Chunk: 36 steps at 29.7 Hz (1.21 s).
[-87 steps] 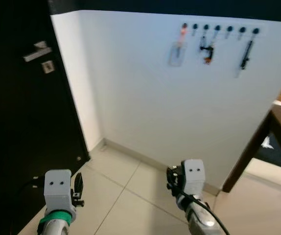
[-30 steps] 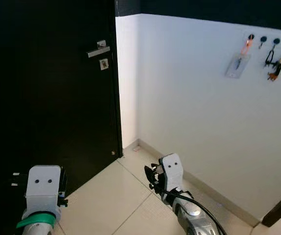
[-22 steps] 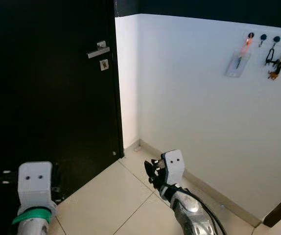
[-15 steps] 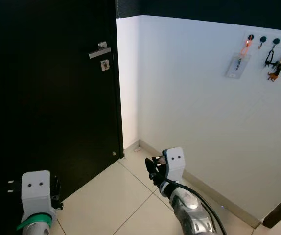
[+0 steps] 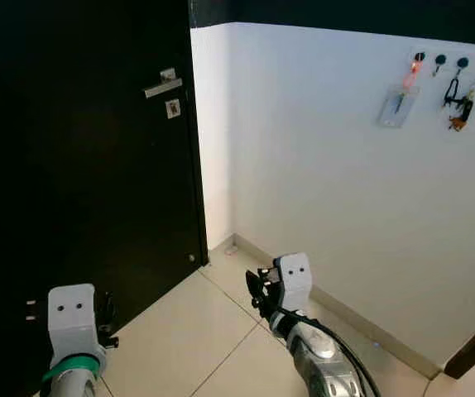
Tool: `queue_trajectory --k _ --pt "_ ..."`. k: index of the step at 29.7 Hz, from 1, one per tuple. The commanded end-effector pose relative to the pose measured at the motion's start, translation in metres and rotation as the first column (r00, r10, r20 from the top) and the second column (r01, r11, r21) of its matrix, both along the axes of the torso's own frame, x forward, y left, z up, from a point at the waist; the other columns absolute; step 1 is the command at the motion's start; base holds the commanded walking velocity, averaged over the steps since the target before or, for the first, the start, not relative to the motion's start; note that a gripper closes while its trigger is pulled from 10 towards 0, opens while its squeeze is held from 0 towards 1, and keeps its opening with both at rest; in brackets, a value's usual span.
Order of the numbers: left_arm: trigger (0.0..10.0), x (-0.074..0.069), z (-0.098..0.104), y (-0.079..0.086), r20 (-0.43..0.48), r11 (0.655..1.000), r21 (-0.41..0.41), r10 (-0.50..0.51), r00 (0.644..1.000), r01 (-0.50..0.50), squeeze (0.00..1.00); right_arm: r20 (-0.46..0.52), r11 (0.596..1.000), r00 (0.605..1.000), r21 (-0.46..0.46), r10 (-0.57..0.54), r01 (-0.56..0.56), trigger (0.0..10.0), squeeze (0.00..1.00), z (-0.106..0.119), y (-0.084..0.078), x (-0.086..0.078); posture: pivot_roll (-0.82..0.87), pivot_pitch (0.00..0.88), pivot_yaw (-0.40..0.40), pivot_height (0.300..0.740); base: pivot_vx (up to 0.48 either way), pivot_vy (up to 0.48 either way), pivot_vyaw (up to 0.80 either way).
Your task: Hang keys on a hook
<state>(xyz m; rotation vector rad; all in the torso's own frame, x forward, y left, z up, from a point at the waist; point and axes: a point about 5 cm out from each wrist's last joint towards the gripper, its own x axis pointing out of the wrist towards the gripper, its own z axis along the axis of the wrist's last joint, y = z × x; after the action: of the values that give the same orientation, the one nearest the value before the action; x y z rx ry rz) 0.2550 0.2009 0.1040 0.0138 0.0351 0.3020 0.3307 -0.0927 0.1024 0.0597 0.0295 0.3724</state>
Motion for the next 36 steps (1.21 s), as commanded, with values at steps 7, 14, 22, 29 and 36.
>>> queue_trajectory --k 7,14,22,29,36 --pt "10.0 0.0006 -0.0035 -0.0005 0.001 1.0 0.017 -0.011 1.0 0.011 0.0 -0.003 1.0 1.0 -0.007 -0.01 0.01 10.0 0.0 -0.0016 -0.0004 -0.0026 -0.06 0.069 0.139 0.74 0.0 0.0 0.0" --pt "10.0 0.0003 -0.0029 0.0004 0.005 1.0 0.014 -0.011 1.0 0.011 0.0 -0.006 1.0 1.0 -0.002 -0.007 0.007 10.0 0.0 -0.0014 0.0007 -0.0026 -0.06 0.073 0.142 0.74 -0.252 0.0 0.0" --pt "10.0 0.001 -0.003 0.0006 0.012 1.0 0.015 -0.018 1.0 0.018 0.0 -0.007 1.0 1.0 -0.001 -0.009 0.009 10.0 0.0 -0.0012 0.0014 -0.0027 -0.06 0.078 0.149 0.74 -0.28 0.0 0.0" --pt "10.0 0.0009 -0.0031 0.0016 0.011 1.0 0.016 -0.019 1.0 0.018 0.0 -0.009 1.0 1.0 0.001 -0.008 0.008 10.0 0.0 -0.0013 0.0025 -0.003 -0.06 0.076 0.153 0.74 -0.287 0.0 0.0" --pt "10.0 0.0004 -0.004 0.0021 0.007 1.0 0.018 -0.025 1.0 0.025 0.0 -0.01 1.0 1.0 0.003 -0.01 0.01 10.0 0.0 -0.002 0.0031 -0.0039 -0.06 0.072 0.161 0.74 -0.273 0.0 0.0"
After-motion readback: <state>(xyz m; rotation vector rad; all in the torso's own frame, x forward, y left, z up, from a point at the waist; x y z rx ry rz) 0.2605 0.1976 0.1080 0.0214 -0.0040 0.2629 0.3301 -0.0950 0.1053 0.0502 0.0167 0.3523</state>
